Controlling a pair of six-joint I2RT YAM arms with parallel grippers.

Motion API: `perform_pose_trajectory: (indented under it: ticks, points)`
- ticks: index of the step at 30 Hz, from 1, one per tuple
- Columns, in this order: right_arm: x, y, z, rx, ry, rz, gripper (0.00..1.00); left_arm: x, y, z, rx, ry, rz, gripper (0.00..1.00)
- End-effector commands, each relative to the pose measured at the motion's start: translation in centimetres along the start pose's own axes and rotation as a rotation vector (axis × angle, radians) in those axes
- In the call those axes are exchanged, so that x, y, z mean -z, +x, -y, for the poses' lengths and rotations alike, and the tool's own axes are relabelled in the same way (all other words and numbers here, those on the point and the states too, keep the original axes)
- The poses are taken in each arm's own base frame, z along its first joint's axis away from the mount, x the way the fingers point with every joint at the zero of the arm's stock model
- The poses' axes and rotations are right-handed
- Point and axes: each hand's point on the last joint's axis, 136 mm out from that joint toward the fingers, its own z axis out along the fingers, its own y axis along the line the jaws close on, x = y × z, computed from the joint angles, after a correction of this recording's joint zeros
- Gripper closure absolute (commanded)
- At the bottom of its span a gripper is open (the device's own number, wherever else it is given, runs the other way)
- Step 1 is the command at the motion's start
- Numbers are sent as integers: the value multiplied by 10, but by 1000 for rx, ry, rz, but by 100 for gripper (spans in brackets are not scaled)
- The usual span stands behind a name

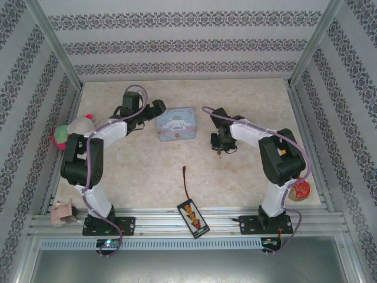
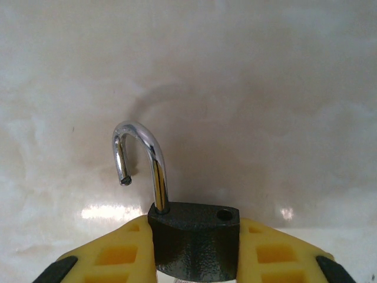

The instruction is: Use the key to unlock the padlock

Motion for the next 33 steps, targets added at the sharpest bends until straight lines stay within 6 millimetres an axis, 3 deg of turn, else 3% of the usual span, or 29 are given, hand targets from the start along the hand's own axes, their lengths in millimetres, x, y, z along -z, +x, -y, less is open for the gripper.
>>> perform_pose_trajectory:
  ticks: [1,9,14,23,33]
  points:
    - [0,-10,7,9,41,5,73,16,-2,-15,-3,-46,27,1]
    - [-5,-14,9,-11,39,0,56,41,-1,-31,-9,-97,53,1]
    - [3,-14,10,-9,29,17,44,52,-3,-38,-14,-125,66,1]
    - [51,-18,19,-11,21,147,40,84,-7,-48,-74,-210,116,1]
    - [98,-22,58,-68,67,348,18,143,-8,-67,-167,-332,296,1]
